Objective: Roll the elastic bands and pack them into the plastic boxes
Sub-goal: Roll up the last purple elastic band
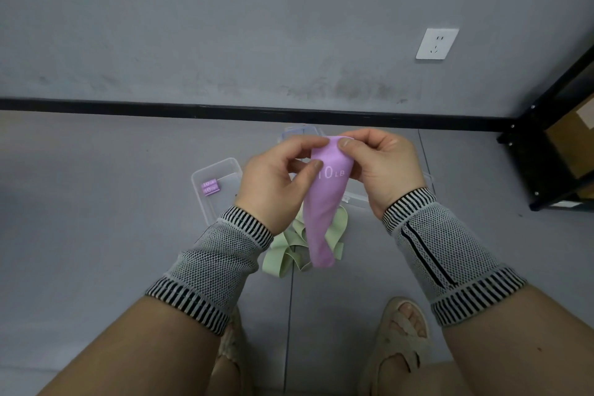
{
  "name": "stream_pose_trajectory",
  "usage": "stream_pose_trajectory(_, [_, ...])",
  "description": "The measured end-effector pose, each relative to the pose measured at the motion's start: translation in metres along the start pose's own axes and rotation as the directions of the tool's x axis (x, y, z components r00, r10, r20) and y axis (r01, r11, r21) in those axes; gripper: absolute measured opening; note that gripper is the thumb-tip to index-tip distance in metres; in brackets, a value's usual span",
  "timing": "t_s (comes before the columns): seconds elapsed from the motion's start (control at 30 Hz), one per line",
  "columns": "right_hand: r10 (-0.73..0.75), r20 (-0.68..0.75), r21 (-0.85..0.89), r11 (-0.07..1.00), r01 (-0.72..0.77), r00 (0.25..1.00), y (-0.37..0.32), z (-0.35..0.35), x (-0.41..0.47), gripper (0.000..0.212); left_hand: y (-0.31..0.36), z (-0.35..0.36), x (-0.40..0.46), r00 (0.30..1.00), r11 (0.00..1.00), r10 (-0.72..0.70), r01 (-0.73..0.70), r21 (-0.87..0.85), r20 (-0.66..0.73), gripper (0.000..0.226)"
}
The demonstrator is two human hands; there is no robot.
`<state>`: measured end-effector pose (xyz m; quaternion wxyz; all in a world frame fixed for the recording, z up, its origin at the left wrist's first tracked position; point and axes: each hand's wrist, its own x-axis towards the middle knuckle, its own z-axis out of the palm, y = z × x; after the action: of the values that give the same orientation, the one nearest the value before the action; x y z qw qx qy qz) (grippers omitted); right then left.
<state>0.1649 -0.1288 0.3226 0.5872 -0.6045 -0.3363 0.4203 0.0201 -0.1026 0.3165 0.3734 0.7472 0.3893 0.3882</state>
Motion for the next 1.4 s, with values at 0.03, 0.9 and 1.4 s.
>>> stream_pose_trajectory(0.03, [-0.006, -0.003, -0.004, 1.0, 0.006, 1.0, 0.0, 0.0, 0.0, 0.009, 0.0, 0.001, 0.0, 1.0, 1.0, 0.01, -0.01, 0.019, 0.003, 0.029])
stream_pose_trajectory(0.9, [-0.174, 0.059, -0.109, 0.978, 0.179, 0.983, -0.001, 0.001, -0.009, 0.024, 0.003, -0.009, 0.004, 0.985, 0.951, -0.169, 0.173, -0.257, 0.037, 0.048])
stream_pose_trajectory(1.4, [-0.069, 0.098, 0.002, 0.998, 0.069, 0.993, -0.003, -0.003, -0.007, 0.018, 0.003, -0.001, 0.004, 0.985, 0.968, -0.166, 0.155, -0.197, -0.041, 0.031])
